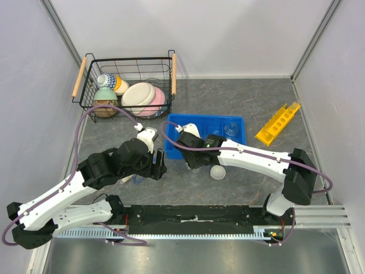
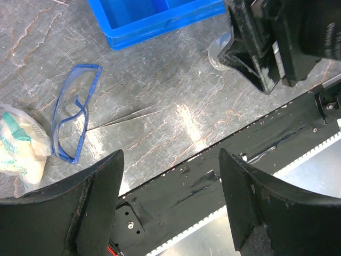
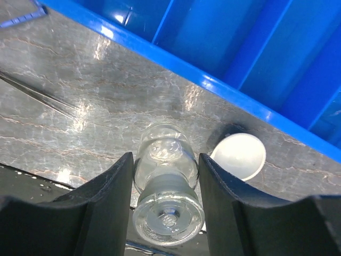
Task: Organize the chemistry lab equipment
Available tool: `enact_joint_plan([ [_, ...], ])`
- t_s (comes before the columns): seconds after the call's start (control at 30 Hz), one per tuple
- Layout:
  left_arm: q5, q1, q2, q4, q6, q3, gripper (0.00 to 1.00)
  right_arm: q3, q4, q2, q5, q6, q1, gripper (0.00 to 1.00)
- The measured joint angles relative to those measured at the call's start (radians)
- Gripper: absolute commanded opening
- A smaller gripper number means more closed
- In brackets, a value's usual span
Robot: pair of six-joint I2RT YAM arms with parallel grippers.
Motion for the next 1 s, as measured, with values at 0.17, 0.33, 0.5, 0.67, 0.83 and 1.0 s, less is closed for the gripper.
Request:
enact_joint_plan([
  [0.17,0.016,0.000,0.000,0.008,0.000,0.000,0.79,0.101,-0.095,-0.012,0.047,0.000,-0.002,0.24],
  [0.33,0.020,0.000,0.000,0.011,0.000,0.000,0.79,0.202,-0.136,-0.012,0.067,-0.019,-0.035,0.24],
  [0.5,0.021,0.000,0.000,0.015,0.000,0.000,0.79,0.268,-0.150,0.012,0.055,-0.060,-0.150,0.23],
  [0.67,0.025,0.000,0.000,0.016,0.004,0.000,0.79,0.339,-0.155,0.076,0.032,-0.109,-0.273,0.23],
  [0.83,0.044,0.000,0.000,0.020,0.007,0.000,0.79,0.416,-0.155,0.151,0.014,-0.150,-0.369,0.22],
  [1.0,0.050,0.000,0.000,0.029,0.011,0.000,0.79,0.439,-0.149,0.213,0.013,-0.171,-0.438,0.22],
])
